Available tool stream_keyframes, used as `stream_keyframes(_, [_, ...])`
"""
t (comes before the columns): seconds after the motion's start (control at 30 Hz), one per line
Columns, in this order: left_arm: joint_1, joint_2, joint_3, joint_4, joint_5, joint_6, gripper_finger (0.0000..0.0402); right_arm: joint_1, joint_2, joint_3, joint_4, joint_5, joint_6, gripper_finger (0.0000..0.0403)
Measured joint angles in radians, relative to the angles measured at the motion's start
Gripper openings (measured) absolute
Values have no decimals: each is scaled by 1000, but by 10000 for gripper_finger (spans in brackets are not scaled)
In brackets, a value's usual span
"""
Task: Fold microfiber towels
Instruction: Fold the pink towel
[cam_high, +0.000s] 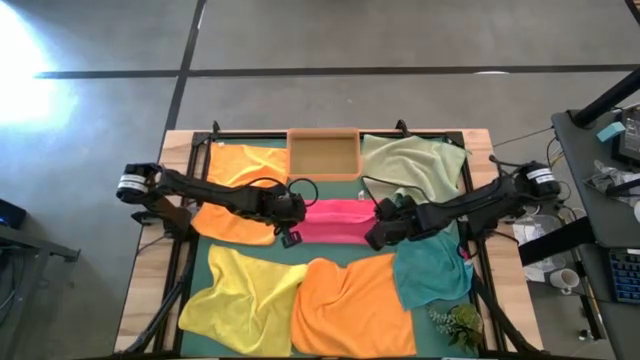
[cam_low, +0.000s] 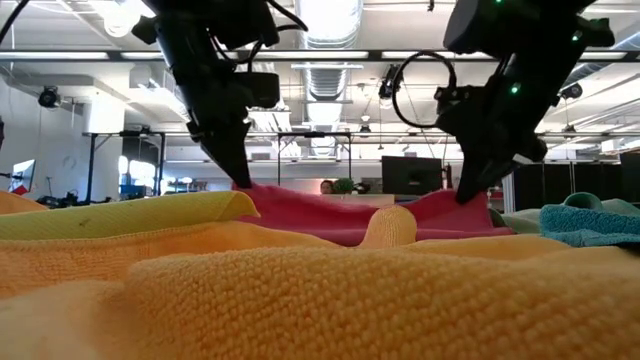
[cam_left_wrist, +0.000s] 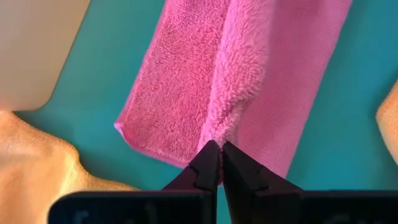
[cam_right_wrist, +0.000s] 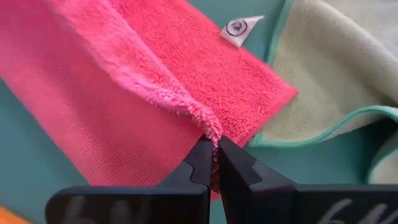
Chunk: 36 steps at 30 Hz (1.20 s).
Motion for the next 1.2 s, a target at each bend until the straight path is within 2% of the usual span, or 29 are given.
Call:
stream_keyframes(0.13, [0, 4, 0, 20, 0, 0, 21, -8, 24, 0, 18, -1, 0, 9])
stream_keyframes(0.43, [6, 6, 2, 16, -47, -1, 117, -65, 32, 0, 18, -2, 18, 9])
stream_keyframes(0.57, [8, 6, 10, 15, -38, -24, 143, -104, 32, 0, 18, -6, 63, 9])
stream_keyframes(0.73, [8, 6, 20, 32, 49, -23, 148, -152, 32, 0, 18, -43, 140, 9])
stream_keyframes(0.87, [7, 6, -7, 158, 127, -3, 148, -183, 32, 0, 25, -78, 158, 9])
stream_keyframes(1.2, [7, 83, -53, 211, 124, 111, 147, -192, 32, 0, 74, -89, 124, 9])
